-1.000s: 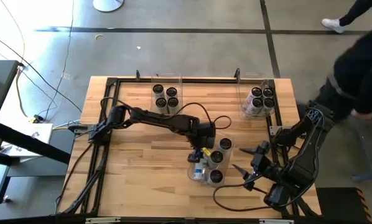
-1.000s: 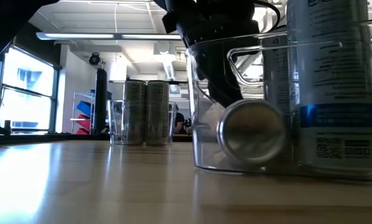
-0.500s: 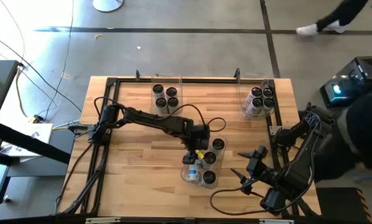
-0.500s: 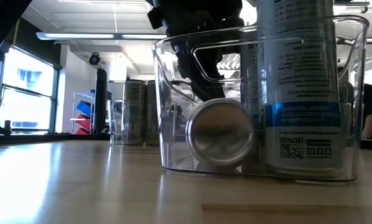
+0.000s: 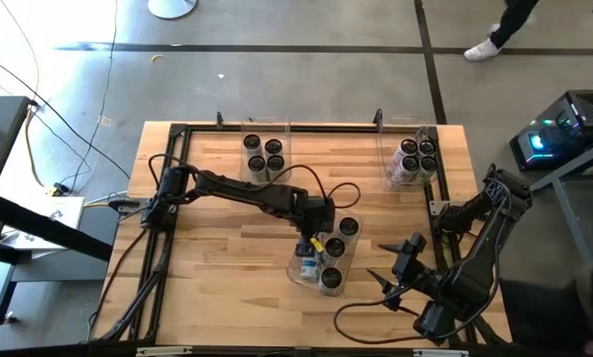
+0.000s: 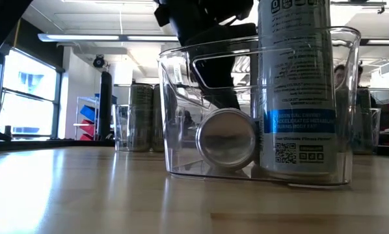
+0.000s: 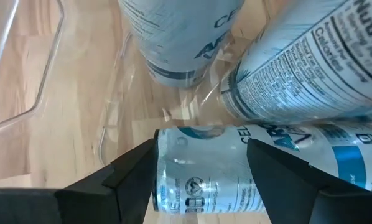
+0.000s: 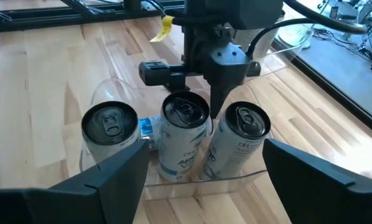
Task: Sort soda cans
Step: Adjust the white/blue soda cans
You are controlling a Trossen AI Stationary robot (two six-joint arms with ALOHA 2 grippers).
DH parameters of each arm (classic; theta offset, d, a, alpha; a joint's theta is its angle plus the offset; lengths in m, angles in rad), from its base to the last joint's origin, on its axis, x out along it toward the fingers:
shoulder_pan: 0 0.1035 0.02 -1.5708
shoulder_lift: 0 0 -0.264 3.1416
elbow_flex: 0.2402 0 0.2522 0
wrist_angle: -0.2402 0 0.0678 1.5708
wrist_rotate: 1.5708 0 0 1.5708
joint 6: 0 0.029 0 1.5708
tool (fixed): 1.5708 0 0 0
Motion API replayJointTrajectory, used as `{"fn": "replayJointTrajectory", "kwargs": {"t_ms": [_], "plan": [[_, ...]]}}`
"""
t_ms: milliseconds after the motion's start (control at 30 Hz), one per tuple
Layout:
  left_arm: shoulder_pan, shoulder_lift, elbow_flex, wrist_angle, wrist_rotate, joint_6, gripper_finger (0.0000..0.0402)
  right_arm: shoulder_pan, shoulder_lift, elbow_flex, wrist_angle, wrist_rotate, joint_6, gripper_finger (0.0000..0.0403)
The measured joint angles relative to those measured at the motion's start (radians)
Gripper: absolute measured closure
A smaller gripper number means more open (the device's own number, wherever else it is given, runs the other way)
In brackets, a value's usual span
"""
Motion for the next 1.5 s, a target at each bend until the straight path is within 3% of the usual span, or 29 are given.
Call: {"fn": "replayJointTrajectory", "kwargs": {"t_ms": [733, 1167, 1500], "plan": [[0.043, 0.067, 0.008, 0.021, 0.007, -0.014, 0.0158, 0.0, 0.0, 0.0, 0.004, 0.014, 0.0, 0.0093], [0.024, 0.031, 0.003, -0.056, 0.025, -0.038, 0.0158, 0.0, 0.0, 0.0, 0.003, 0.014, 0.0, 0.0093], [0.032, 0.011, 0.002, -0.109, 0.109, -0.035, 0.0158, -0.001, 0.0, 0.0, -0.001, 0.015, -0.008, 0.0093]]}}
